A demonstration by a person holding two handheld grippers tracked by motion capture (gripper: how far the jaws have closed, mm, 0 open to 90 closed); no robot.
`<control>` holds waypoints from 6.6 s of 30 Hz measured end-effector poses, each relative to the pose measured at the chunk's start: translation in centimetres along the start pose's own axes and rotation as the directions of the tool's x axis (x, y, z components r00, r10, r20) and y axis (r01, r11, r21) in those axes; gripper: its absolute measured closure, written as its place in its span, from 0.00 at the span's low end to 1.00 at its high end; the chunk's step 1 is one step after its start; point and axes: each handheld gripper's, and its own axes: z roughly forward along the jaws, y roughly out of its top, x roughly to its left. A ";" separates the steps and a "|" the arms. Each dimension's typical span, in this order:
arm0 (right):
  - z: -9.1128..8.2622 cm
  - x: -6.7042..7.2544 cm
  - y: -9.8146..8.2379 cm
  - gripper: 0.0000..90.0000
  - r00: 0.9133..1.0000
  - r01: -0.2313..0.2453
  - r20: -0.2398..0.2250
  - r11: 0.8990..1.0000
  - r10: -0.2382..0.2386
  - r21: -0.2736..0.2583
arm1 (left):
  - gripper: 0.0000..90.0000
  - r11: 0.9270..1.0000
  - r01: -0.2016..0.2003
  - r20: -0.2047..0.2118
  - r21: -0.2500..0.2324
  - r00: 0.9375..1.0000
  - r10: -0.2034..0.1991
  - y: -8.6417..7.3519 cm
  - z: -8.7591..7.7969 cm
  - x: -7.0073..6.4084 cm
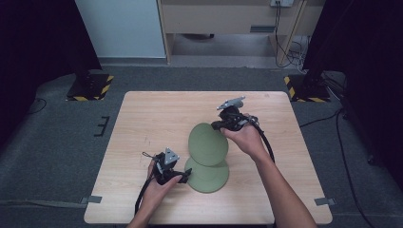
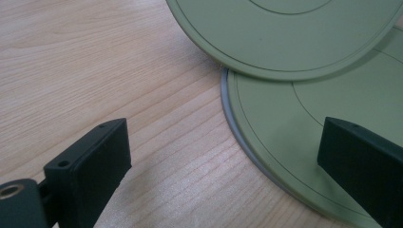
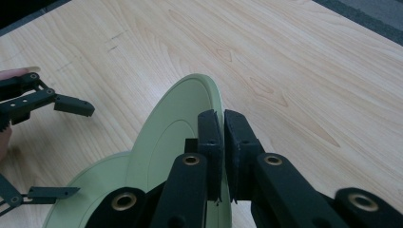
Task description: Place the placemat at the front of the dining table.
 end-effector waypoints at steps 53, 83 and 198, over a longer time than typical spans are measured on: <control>0.7 -0.8 5.1 0.96 0.998 -0.021 0.064 0.998 0.025 -0.054 | 0.04 1.000 0.019 0.001 -0.024 1.000 -0.019 0.0 -0.7 0.7; 2.5 -4.0 7.3 0.96 0.985 -0.084 0.141 0.990 0.099 -0.109 | 0.04 0.999 0.036 0.016 -0.037 0.999 -0.036 0.1 -0.9 1.0; 6.6 -13.5 -1.7 0.54 0.867 -0.371 0.283 0.911 0.409 -0.181 | 0.04 0.992 0.105 -0.017 -0.062 0.994 -0.107 -0.7 -1.7 3.3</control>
